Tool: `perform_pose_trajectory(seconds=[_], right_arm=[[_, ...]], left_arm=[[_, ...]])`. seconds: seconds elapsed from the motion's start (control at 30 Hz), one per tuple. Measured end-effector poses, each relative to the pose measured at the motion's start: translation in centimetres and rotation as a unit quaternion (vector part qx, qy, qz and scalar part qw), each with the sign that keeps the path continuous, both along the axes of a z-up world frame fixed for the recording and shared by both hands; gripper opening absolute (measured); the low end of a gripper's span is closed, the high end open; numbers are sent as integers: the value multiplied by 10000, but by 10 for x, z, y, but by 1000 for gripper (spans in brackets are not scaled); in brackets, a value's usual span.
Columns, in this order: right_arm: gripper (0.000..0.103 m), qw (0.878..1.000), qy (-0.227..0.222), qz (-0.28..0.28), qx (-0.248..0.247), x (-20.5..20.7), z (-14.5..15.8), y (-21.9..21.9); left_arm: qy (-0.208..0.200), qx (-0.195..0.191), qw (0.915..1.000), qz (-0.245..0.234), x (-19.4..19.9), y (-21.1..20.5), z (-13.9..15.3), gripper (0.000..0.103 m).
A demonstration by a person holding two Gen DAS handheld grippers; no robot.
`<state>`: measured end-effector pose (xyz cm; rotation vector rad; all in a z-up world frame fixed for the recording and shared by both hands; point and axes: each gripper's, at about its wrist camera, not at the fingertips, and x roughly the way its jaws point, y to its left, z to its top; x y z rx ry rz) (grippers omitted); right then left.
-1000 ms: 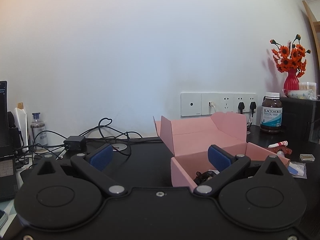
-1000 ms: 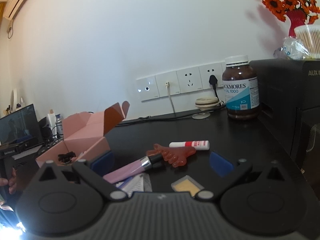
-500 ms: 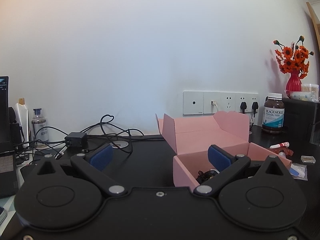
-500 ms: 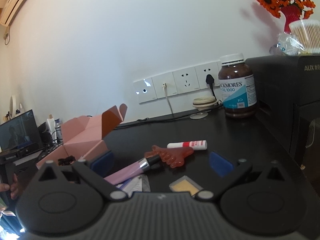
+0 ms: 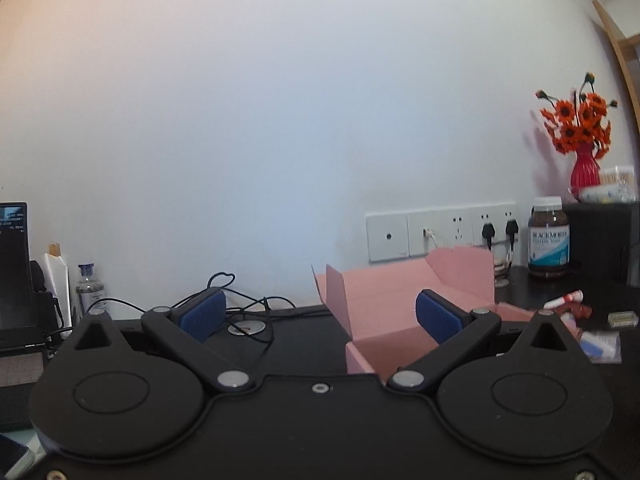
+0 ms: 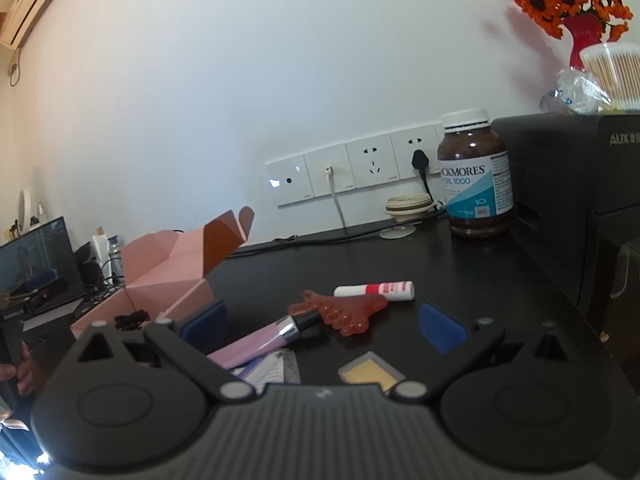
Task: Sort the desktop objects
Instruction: 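Move the left tool toward the lilac tube beside the red comb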
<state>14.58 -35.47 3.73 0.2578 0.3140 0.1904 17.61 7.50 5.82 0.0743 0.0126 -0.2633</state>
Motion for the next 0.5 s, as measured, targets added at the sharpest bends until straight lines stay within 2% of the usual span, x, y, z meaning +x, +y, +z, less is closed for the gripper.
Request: perform_pose_trajectory(seconds=[0.13,0.23,0.3,0.4,0.47,0.5], right_arm=[[102,9998,-64,-51,172,-1,0,-4],[102,9994,-115,-29,317,-2,-1,-8],[102,9987,-208,-25,454,-5,-1,-13],[102,9975,-251,-108,656,-7,-3,-19],[102,9968,-252,-154,741,-7,-3,-22],[102,9966,-251,-170,772,-7,-3,-23]], left_arm=[[101,-138,9994,-305,-5,-19,19,103],[251,-267,9964,-762,-6,-48,40,103],[442,-382,9904,-1255,-5,-72,53,103],[961,-485,9728,-2052,-1,-114,67,103],[1256,-166,9633,-2365,4,-149,65,103],[1296,104,9630,-2362,5,-167,61,103]])
